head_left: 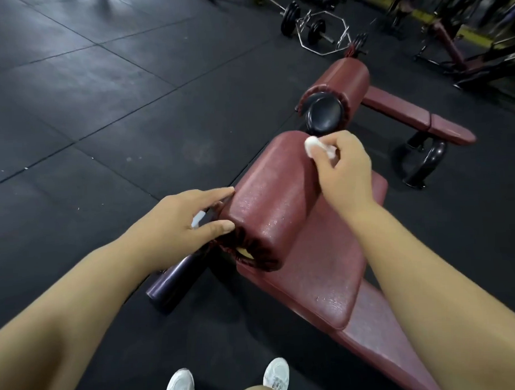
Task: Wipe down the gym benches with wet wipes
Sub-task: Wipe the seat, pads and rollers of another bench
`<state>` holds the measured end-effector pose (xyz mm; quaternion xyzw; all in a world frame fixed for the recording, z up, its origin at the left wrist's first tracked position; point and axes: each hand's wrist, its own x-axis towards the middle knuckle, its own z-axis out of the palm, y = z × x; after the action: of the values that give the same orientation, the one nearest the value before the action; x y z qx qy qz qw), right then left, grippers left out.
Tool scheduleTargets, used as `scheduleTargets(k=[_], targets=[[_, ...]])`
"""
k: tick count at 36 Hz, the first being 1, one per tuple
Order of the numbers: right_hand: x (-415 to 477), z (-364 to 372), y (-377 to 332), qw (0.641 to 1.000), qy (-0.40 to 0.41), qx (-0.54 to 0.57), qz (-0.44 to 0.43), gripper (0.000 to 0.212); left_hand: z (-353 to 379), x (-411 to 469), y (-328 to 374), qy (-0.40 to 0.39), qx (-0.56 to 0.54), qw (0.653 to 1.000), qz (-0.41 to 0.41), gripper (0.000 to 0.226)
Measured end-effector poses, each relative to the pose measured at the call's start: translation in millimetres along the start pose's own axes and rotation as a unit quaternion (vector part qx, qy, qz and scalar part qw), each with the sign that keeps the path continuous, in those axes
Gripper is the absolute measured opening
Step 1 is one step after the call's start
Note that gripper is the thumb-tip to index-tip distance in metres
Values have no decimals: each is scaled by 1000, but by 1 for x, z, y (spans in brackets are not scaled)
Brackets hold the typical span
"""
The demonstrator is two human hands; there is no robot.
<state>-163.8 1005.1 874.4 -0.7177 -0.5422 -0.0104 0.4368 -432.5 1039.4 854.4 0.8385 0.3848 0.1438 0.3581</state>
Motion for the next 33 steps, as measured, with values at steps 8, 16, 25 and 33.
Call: scheduleTargets(k=[8, 16, 25, 33], targets=[[-79, 8, -22, 995, -41, 76, -50, 16, 9, 2, 15, 19, 68, 997, -5, 97], [-61, 1, -26, 969, -47, 89, -225, 8, 8, 1, 10, -3, -76, 996, -40, 57], [-15, 8, -21, 996, 34, 78, 38, 19, 1, 3, -2, 65, -163, 982, -68, 13], [-43, 30, -28, 994, -30, 86, -61, 12, 2, -2, -15, 37, -132, 986, -94, 19]])
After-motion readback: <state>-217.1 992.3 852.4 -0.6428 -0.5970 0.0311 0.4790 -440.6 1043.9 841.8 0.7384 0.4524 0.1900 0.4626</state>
